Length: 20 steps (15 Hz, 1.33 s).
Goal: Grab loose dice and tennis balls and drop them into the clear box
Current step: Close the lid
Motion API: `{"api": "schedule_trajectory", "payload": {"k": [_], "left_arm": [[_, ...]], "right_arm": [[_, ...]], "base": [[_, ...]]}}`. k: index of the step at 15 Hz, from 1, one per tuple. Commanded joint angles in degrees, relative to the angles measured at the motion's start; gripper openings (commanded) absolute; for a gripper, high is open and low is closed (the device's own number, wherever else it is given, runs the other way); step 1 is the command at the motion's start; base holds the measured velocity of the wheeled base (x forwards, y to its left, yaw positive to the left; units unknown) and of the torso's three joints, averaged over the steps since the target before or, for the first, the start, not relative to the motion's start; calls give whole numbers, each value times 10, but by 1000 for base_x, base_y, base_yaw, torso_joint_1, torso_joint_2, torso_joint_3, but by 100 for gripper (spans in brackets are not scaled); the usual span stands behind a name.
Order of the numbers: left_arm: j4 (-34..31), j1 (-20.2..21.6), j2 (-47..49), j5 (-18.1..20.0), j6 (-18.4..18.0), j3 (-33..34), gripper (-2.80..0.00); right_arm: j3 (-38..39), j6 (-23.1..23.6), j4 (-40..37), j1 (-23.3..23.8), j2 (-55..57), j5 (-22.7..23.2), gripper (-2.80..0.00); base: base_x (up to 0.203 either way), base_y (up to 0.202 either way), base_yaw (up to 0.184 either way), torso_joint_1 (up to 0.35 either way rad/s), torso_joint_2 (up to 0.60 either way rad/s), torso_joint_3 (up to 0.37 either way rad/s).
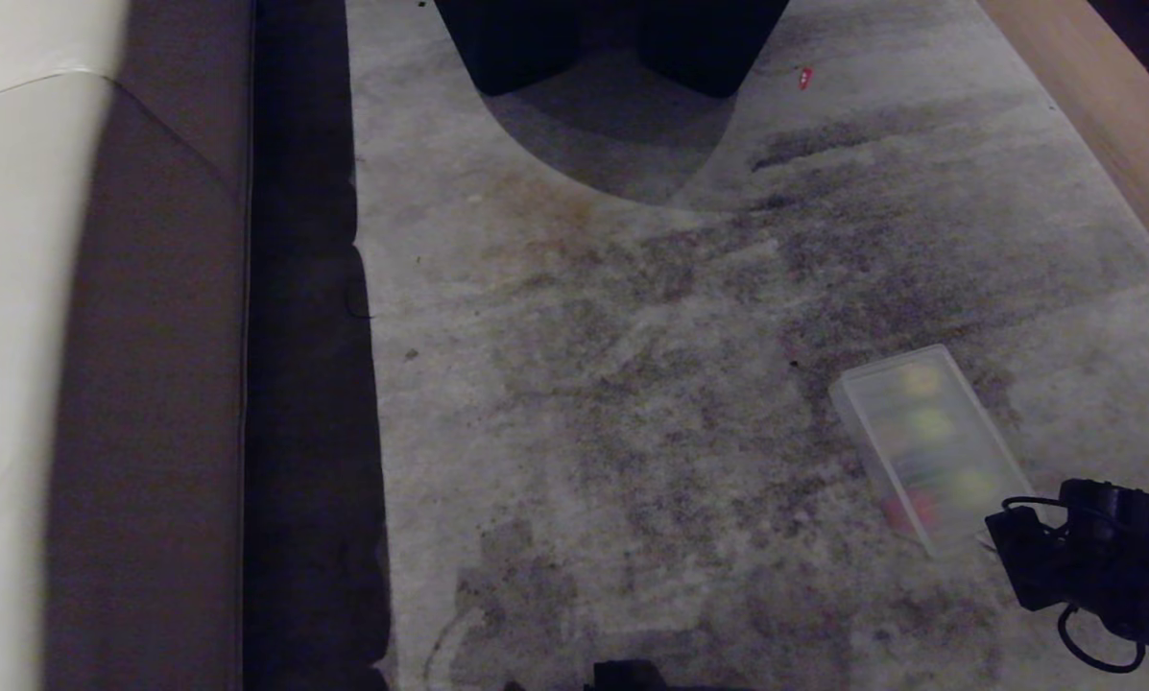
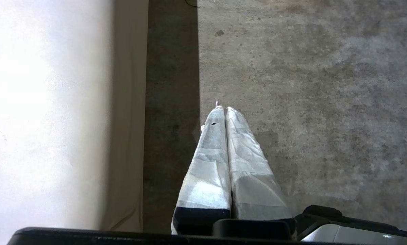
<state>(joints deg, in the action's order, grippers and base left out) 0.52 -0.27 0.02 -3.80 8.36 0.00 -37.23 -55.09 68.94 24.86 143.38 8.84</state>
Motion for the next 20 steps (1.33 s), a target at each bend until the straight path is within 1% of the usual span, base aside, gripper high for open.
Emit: {"api": "schedule_trajectory", "payload": {"k": [1, 2, 3, 6, 10, 13, 15, 16, 17, 18, 20], "left_arm": [[0, 0, 0, -1, 1, 0, -280], [0, 0, 0, -1, 1, 0, -280], [0, 0, 1, -1, 1, 0, -280], [0, 0, 0, -1, 1, 0, -280], [0, 0, 1, -1, 1, 0, -280], [0, 0, 1, -1, 1, 0, -280], [0, 0, 0, -1, 1, 0, -280], [0, 0, 1, -1, 1, 0, -280], [0, 0, 0, -1, 1, 0, -280], [0, 0, 0, -1, 1, 0, -280], [0, 0, 1, -1, 1, 0, -280]], "right_arm": [[0, -3, 4, -3, 1, 1, -280], [0, -1, 5, -4, 2, 1, -280], [-1, 2, 5, -4, 2, 2, 0], [-3, 19, 5, -2, 3, 0, 0], [10, 26, 4, -1, -17, 0, 0], [43, 67, 4, 0, -72, 4, 0], [56, 92, 3, 0, -109, 29, 0], [62, 116, 3, -2, -122, 55, 0], [68, 147, 2, -4, -126, 73, -280], [70, 181, 0, -8, -126, 83, -280], [66, 249, -21, -19, -120, 87, -280]], "base": [[0, 0, 0, 0, 0, 0], [0, 0, 0, 0, 0, 0], [0, 0, 0, 0, 0, 0], [0, 0, 0, 0, 0, 0], [0, 0, 0, 0, 0, 0], [0, 0, 0, 0, 0, 0], [0, 0, 0, 0, 0, 0], [0, 0, 0, 0, 0, 0], [0, 0, 0, 0, 0, 0], [0, 0, 0, 0, 0, 0], [0, 0, 0, 0, 0, 0]]}}
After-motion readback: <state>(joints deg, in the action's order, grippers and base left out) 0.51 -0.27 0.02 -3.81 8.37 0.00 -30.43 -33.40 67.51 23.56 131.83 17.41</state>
